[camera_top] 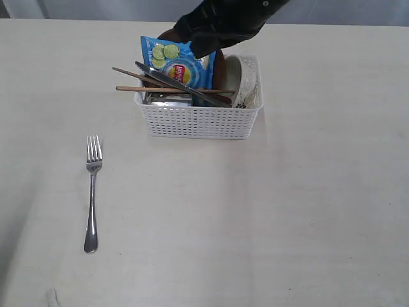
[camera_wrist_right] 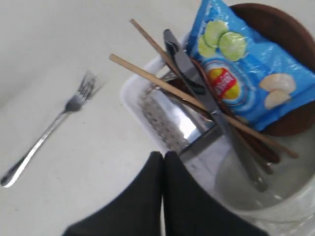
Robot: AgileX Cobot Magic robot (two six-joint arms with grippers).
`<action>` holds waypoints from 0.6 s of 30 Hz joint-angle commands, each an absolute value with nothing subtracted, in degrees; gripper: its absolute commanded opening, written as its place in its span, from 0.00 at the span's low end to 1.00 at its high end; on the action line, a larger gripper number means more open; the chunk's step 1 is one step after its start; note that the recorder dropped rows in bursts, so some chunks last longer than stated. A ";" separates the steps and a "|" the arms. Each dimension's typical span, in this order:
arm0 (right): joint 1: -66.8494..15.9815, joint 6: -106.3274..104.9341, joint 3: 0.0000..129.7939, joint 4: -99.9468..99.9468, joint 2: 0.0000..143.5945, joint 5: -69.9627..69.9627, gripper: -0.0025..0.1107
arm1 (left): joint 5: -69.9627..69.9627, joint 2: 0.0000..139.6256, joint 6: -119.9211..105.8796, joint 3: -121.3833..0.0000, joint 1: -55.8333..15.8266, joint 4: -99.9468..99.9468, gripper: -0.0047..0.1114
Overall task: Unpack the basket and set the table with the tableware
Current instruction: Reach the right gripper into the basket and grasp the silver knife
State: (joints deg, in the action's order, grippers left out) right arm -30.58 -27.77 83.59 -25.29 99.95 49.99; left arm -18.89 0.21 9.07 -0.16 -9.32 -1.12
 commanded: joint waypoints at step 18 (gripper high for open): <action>-30.46 -31.57 100.29 -20.34 118.63 60.54 0.02 | -18.26 0.00 9.04 0.00 -9.26 -1.17 0.04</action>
State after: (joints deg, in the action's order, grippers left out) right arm -30.58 -28.93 98.94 -17.92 118.83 60.16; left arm -18.89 0.21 9.07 -0.16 -9.32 -1.12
